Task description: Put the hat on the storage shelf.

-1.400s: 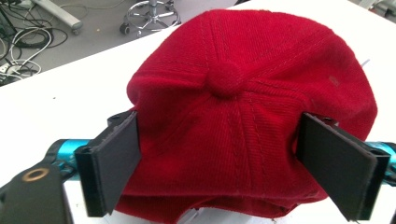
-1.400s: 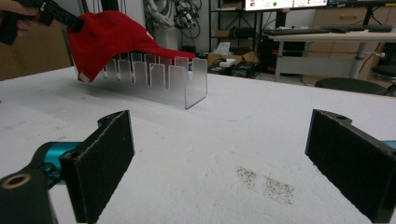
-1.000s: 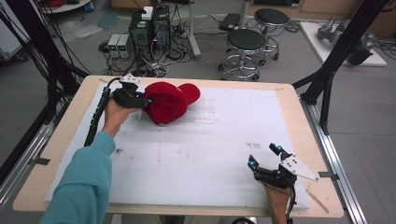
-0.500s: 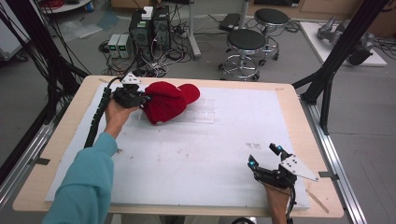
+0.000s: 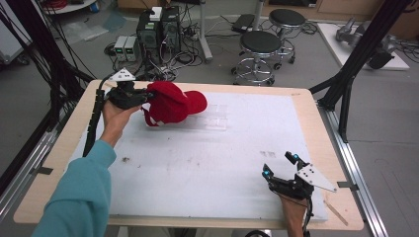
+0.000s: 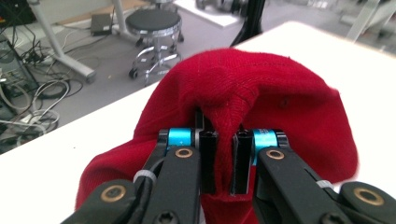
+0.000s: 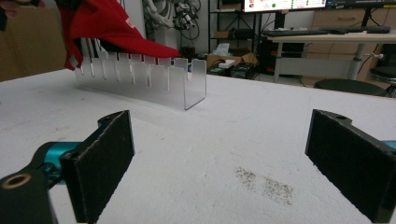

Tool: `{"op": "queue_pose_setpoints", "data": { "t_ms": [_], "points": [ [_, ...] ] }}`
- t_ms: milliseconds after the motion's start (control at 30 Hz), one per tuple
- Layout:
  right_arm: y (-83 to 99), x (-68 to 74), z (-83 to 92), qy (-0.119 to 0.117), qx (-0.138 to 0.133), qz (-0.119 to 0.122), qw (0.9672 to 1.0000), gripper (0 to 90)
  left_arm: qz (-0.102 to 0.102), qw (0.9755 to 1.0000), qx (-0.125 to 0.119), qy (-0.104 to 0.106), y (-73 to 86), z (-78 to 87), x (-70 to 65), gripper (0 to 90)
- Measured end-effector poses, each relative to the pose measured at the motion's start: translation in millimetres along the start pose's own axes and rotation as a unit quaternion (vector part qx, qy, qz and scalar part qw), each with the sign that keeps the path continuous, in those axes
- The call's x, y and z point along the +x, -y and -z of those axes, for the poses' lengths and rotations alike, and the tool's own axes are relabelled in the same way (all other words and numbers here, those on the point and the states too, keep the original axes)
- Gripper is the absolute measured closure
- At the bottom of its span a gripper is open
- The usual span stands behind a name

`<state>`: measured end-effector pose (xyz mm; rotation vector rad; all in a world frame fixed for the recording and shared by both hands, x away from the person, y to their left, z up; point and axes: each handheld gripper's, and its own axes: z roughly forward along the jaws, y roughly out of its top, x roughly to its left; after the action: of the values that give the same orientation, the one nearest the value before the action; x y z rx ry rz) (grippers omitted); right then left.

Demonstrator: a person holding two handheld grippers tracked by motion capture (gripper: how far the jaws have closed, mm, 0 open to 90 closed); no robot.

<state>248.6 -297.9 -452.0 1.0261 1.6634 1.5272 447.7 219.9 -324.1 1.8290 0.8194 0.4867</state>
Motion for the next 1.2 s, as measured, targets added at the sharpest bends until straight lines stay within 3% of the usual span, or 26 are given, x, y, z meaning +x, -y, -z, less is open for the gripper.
{"op": "queue_pose_setpoints", "data": {
  "t_ms": [233, 400, 467, 567, 733, 833, 967, 1200],
  "points": [
    [-0.5, 0.0, -1.0, 0.003, 0.002, 0.003, 1.0000, 6.8, -0.010, 0.9994, -0.029, 0.017, -13.5, 24.4, -3.5, 85.6],
    [-0.7, -0.3, -0.8, 0.004, 0.004, -0.003, 1.0000, 6.8, -0.017, 0.9973, -0.058, 0.040, -26.2, 44.9, -10.8, 85.5],
    [-0.7, -0.4, -0.8, 0.004, 0.004, -0.003, 1.0000, 6.8, -0.014, 0.9967, -0.058, 0.056, -29.2, 51.2, -13.5, 85.6],
    [-0.9, -0.2, -1.0, 0.005, 0.005, -0.002, 1.0000, 6.8, -0.030, 0.9961, -0.048, 0.068, -32.6, 58.7, -21.0, 85.5],
    [-1.8, -1.2, -2.5, 0.003, 0.010, -0.007, 0.9999, 6.8, -0.057, 0.9926, -0.035, 0.101, -38.4, 72.3, -40.9, 85.5],
    [-4.7, 0.0, -3.9, -0.008, -0.001, -0.017, 0.9998, 6.8, -0.069, 0.9897, -0.035, 0.120, -41.0, 79.1, -51.9, 85.4],
    [-16.6, 7.4, -7.0, -0.033, -0.004, -0.011, 0.9994, 6.8, -0.080, 0.9870, -0.030, 0.136, -42.4, 85.0, -69.0, 85.5],
    [-48.3, 27.7, -16.2, -0.087, -0.018, 0.004, 0.9960, 6.7, -0.093, 0.9813, -0.019, 0.167, -30.8, 80.7, -94.4, 85.5]
  ]
}}
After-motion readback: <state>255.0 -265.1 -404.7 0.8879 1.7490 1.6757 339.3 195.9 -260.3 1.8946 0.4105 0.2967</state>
